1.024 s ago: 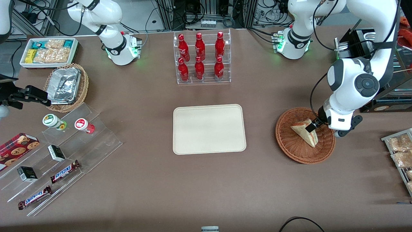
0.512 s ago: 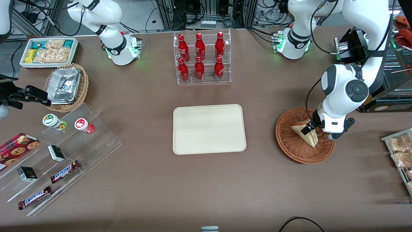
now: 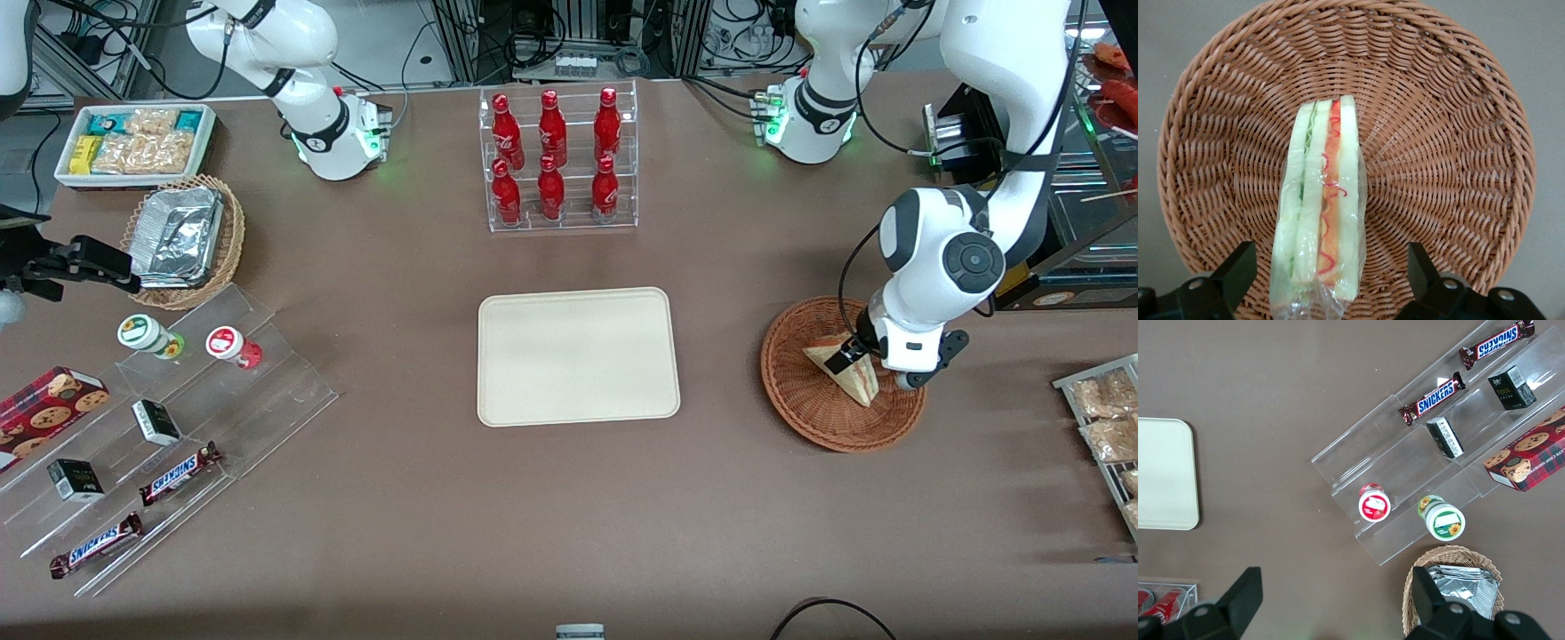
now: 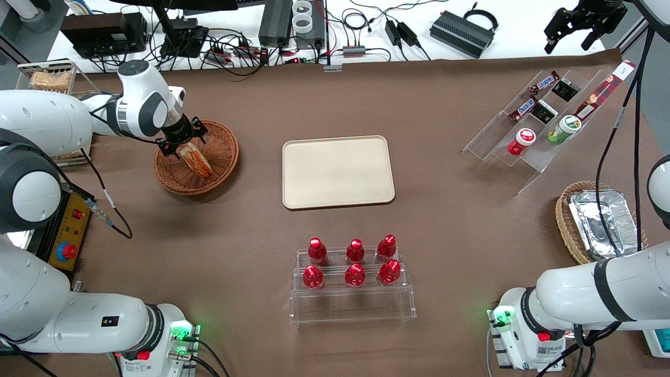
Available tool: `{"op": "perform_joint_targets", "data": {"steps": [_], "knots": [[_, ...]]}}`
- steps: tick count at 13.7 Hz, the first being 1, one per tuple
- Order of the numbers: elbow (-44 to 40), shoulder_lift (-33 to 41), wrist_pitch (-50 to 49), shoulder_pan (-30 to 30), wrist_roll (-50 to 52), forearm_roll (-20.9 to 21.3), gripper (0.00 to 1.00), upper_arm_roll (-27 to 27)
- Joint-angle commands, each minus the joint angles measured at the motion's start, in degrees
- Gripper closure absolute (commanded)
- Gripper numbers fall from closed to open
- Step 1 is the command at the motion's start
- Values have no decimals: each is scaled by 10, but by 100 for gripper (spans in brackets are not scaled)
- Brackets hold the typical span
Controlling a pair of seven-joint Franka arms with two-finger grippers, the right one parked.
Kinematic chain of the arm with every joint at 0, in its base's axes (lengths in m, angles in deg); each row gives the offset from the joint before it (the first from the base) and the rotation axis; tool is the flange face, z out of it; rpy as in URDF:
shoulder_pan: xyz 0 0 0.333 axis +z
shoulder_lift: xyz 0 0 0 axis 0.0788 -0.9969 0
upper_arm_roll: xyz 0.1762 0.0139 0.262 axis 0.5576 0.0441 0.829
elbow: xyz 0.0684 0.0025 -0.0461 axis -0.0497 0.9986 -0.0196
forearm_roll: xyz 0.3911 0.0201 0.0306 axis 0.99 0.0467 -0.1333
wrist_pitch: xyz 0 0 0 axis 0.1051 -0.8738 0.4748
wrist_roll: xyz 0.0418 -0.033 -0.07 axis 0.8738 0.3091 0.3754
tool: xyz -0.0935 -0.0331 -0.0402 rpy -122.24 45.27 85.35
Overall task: Place sandwich from basket to tray
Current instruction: 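Lower the open left gripper around the sandwich and close it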
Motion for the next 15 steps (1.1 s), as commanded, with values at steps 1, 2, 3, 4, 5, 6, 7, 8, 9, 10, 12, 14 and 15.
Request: {"op": "perform_joint_targets", "data": {"steps": [1, 2, 3, 4, 5, 6, 7, 8, 9, 10, 12, 14, 15], "knots": [[8, -9, 20, -2, 12, 10, 0, 2], [10, -12, 27, -2, 13, 10, 4, 2], [16, -13, 31, -2, 13, 10, 14, 2], [16, -14, 32, -2, 14, 9, 29, 2], [17, -14, 31, -2, 13, 9, 47, 2], [17, -15, 31, -2, 14, 10, 65, 2], [23, -15, 32, -2, 13, 9, 84, 2], [29, -15, 39, -2, 13, 9, 98, 2], [34, -13, 44, -2, 11, 10, 100, 2], [33, -9, 39, -2, 7, 9, 100, 2], [30, 1, 18, -2, 0, 10, 100, 3], [26, 12, 8, -4, -12, 10, 100, 2], [17, 25, -17, -5, -28, 10, 100, 1]]}}
